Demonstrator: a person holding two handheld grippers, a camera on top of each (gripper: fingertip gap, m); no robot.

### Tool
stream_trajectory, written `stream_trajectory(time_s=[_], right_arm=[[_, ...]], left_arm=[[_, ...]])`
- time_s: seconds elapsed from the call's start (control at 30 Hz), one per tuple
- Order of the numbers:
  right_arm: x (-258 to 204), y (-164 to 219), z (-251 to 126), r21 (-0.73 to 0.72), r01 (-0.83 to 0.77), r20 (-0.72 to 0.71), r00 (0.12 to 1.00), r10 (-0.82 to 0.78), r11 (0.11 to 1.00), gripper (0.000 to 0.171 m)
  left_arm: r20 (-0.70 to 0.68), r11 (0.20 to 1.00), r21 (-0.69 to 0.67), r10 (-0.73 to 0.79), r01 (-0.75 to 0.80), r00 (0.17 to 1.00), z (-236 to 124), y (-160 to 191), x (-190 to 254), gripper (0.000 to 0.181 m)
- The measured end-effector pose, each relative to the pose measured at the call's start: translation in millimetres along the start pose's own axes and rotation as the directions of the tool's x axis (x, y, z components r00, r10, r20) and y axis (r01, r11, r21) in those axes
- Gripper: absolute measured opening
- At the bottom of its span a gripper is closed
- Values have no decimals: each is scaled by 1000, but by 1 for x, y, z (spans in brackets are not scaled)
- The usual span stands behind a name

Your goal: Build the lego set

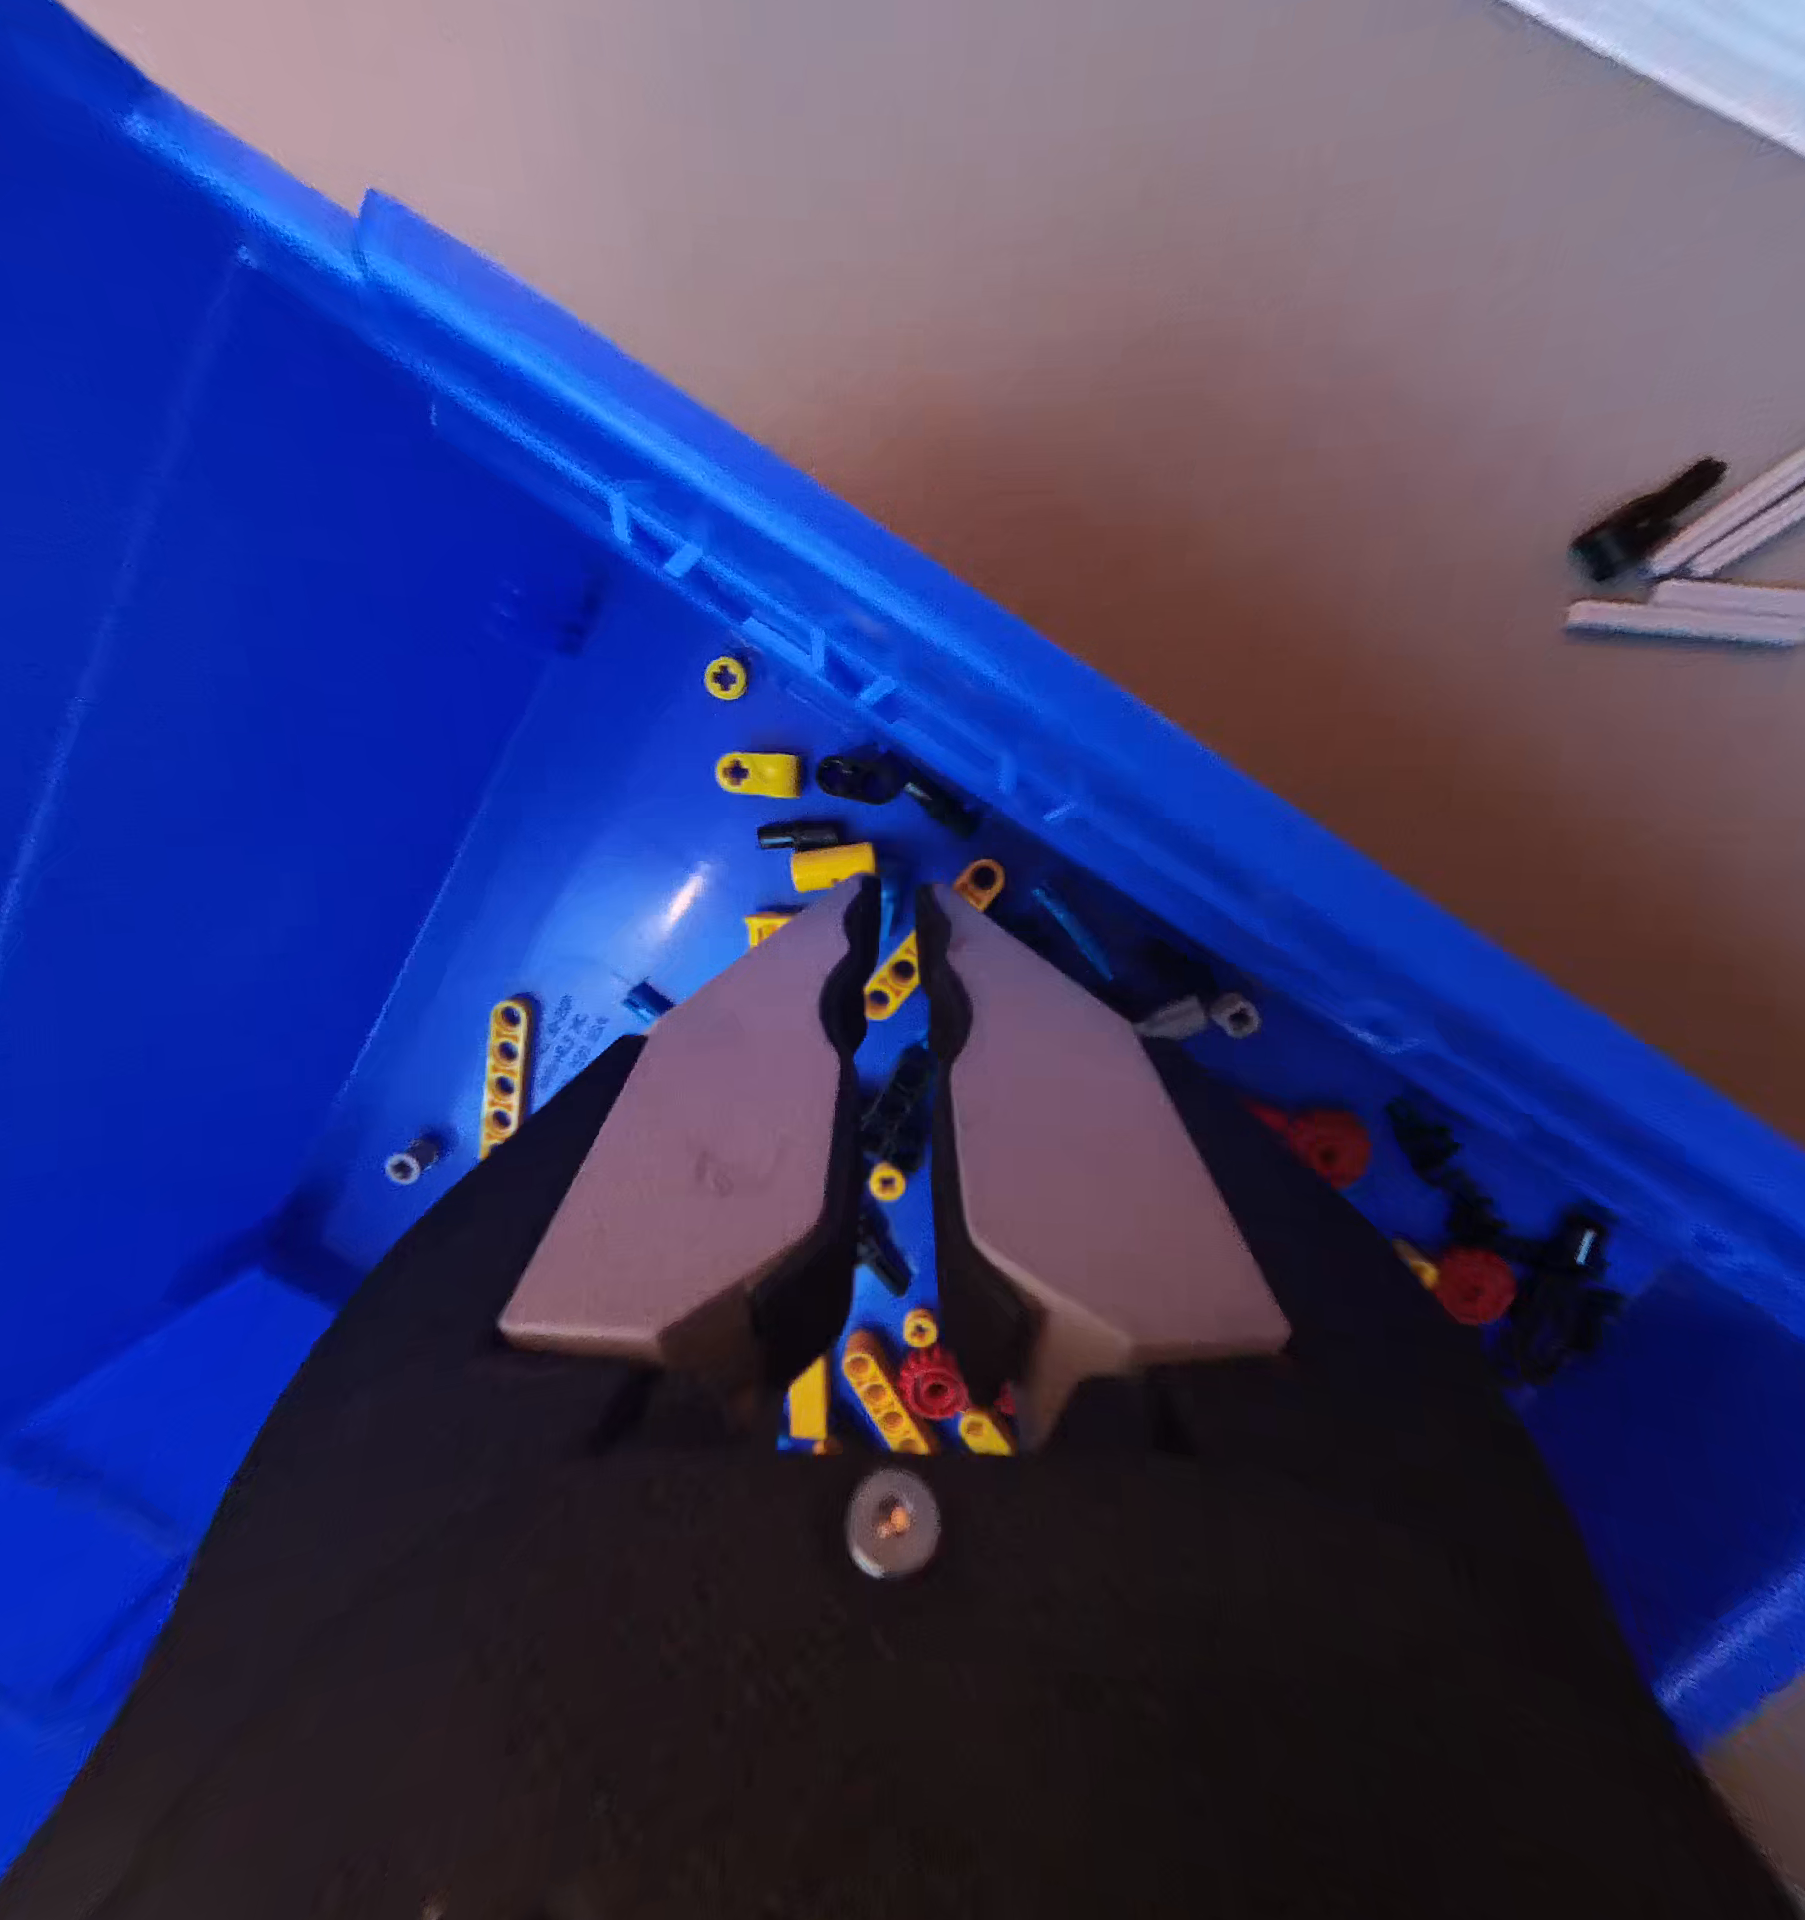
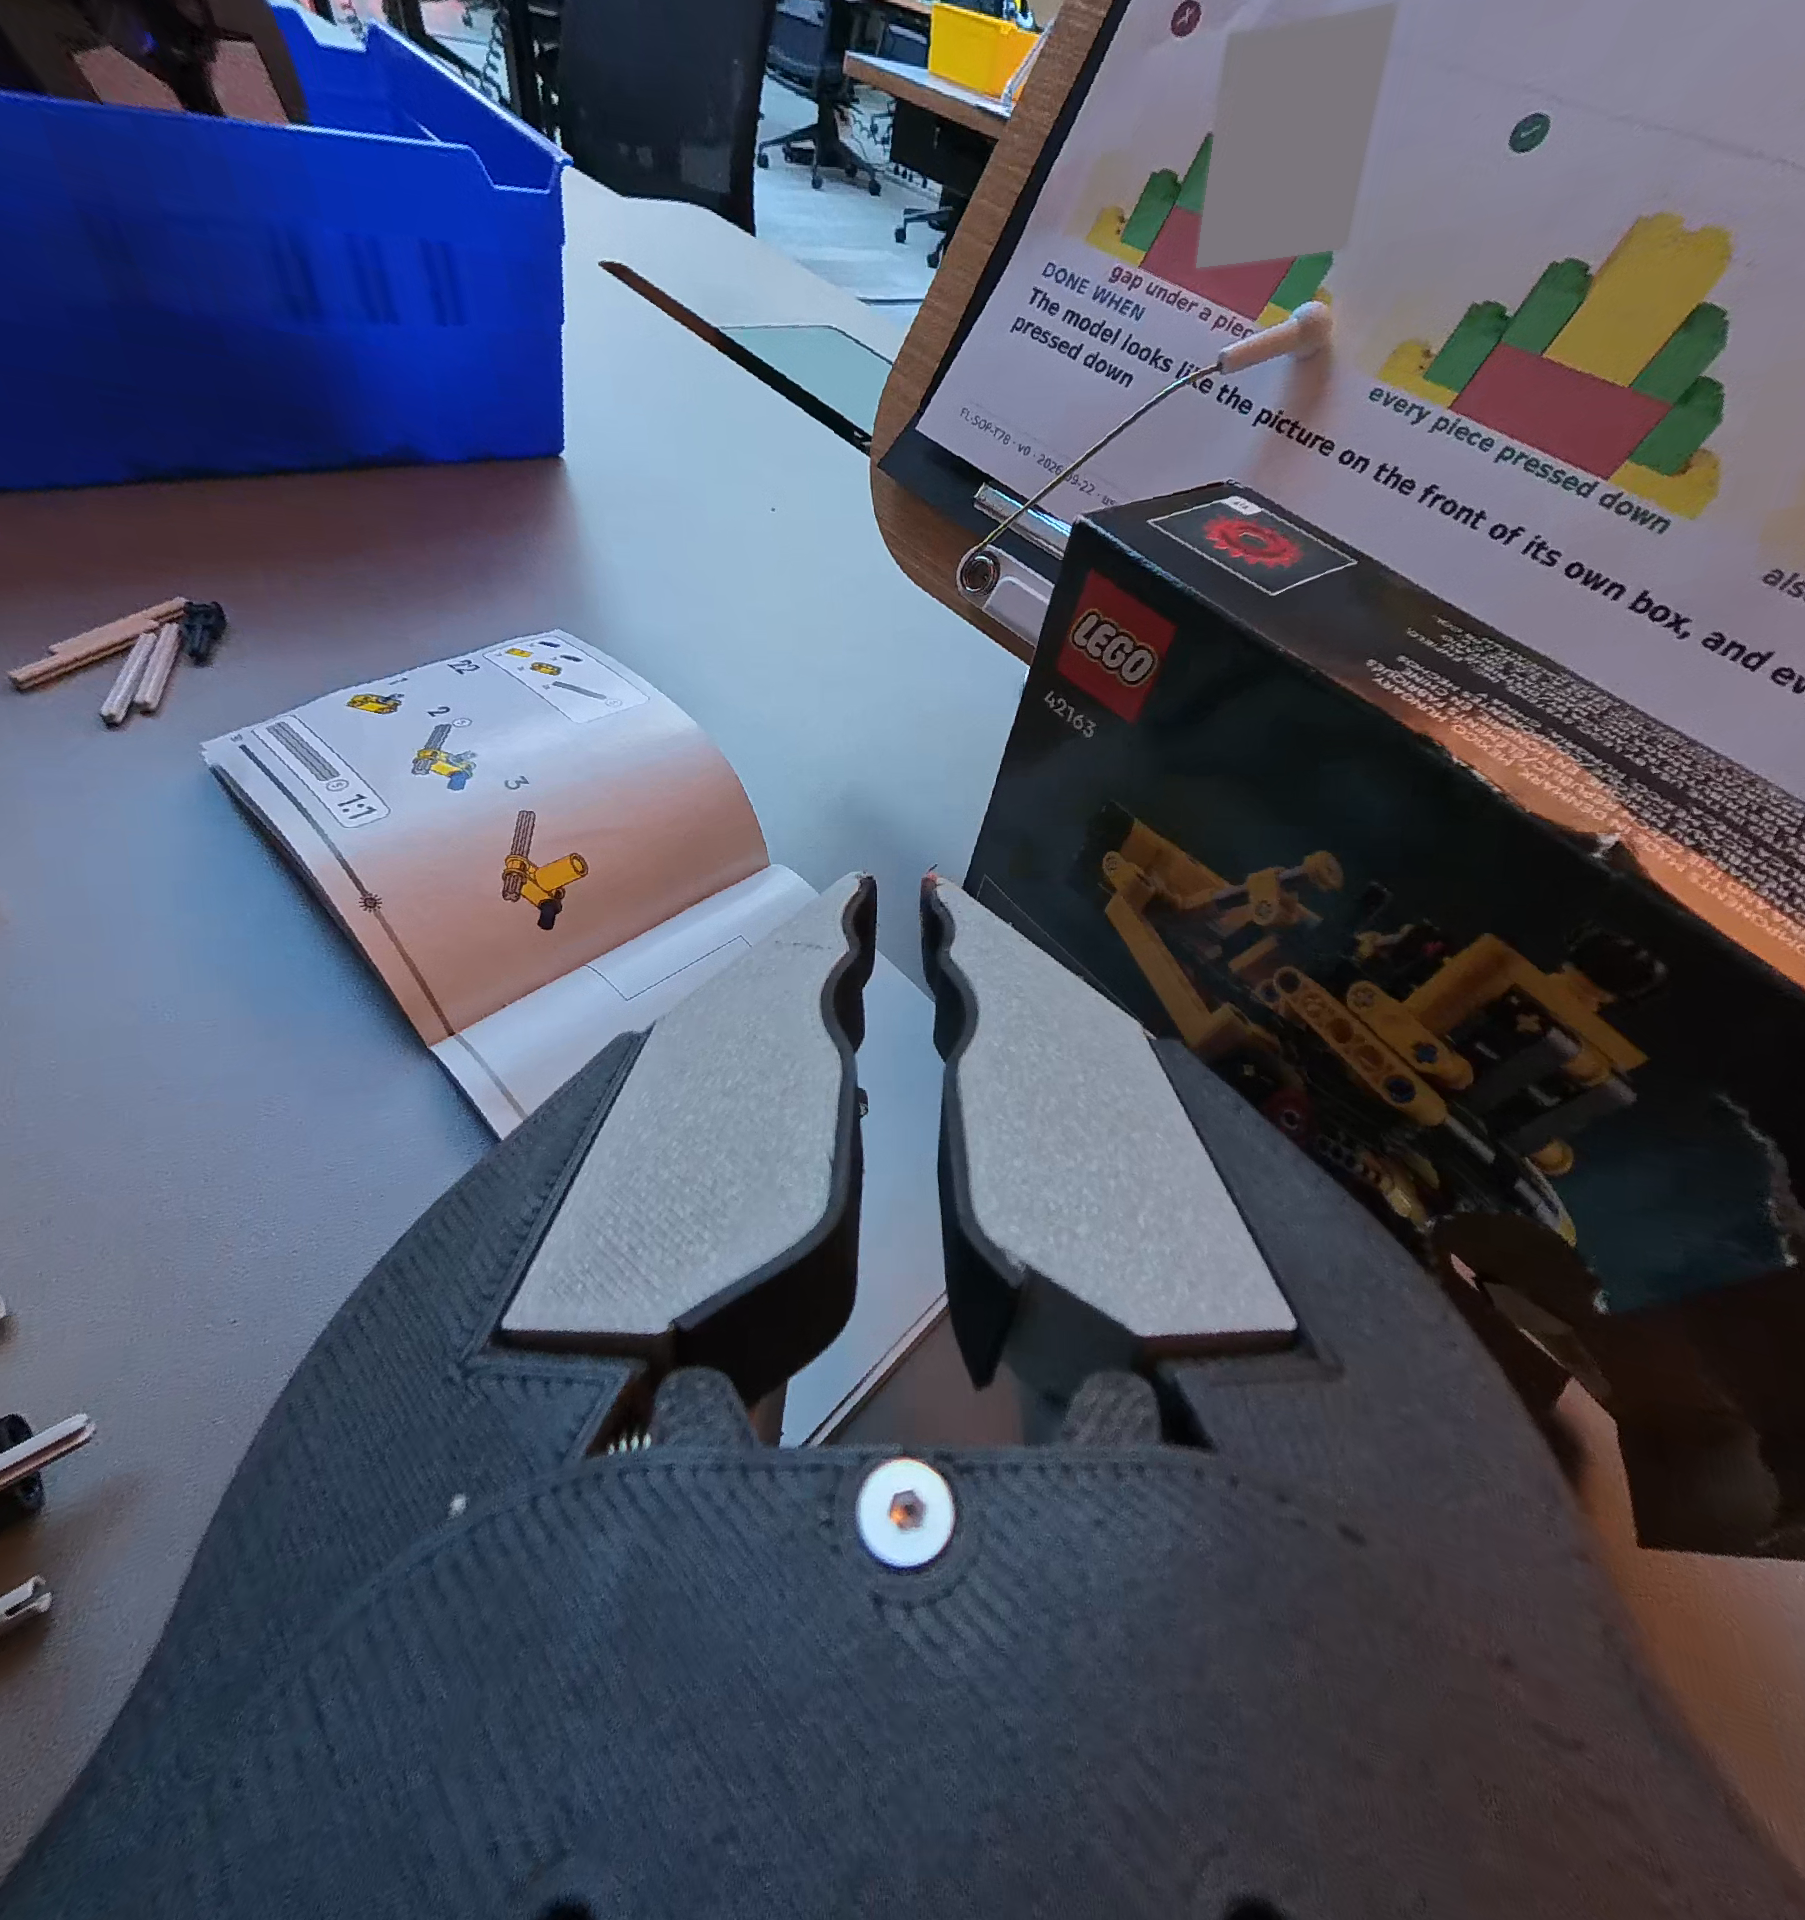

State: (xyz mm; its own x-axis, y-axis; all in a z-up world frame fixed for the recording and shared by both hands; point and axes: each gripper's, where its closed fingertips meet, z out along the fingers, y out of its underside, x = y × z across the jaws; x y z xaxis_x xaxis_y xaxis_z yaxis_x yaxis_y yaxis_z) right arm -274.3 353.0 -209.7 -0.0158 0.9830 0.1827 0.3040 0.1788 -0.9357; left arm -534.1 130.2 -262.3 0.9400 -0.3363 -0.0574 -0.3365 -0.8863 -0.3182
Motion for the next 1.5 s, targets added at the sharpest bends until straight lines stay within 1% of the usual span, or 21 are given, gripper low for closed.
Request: stream_trajectory(time_s=[0.03,0.17,0.37,0.47,0.53,0.6,0.7,0.87,0.97,1.0,1.23,1.37,1.5], right_arm=[[0,0,0,1,0,0,1000,0,1000,4],[0,0,0,2,2,1,1000,-2,1000,4],[0,0,-1,4,0,0,1000,0,1000,3],[0,0,0,2,1,1,1000,-1,1000,3],[-1,0,-1,2,2,2,1000,-2,1000,3],[-2,0,-1,3,4,6,1000,-4,1000,3],[-4,-1,-1,5,5,16,1000,-5,1000,2],[-7,-2,-2,14,0,34,999,-1,1000,0],[-7,-3,-4,26,-16,44,999,14,1000,0],[-7,-4,-5,29,-22,45,999,20,999,0],[-8,-4,-7,34,-32,53,998,31,999,0],[-9,-3,-6,27,-24,51,998,23,999,0],[-8,-3,-6,26,-25,47,999,24,999,0]], left_arm=[[10,1000,-15,10,-10,1000,0,1,-2,4],[-18,999,-42,10,-11,1000,6,5,-2,3],[-43,999,-45,2,-4,999,7,3,-2,3],[-36,998,-62,2,-4,999,6,6,-3,3],[-27,999,-49,6,-7,1000,2,6,-3,3],[-23,1000,-26,-5,5,1000,-8,5,-2,3],[-23,999,35,-23,24,999,-33,-1,-1,3],[-174,982,141,-100,125,980,-76,-13,18,3],[-266,967,194,-109,164,958,-93,-23,37,3],[-277,964,212,-100,162,956,-98,-28,43,3],[-279,967,253,51,22,959,-123,-60,102,3],[-256,967,244,143,-80,956,-112,-79,143,3],[-215,966,199,208,-166,954,-78,-95,175,3]])
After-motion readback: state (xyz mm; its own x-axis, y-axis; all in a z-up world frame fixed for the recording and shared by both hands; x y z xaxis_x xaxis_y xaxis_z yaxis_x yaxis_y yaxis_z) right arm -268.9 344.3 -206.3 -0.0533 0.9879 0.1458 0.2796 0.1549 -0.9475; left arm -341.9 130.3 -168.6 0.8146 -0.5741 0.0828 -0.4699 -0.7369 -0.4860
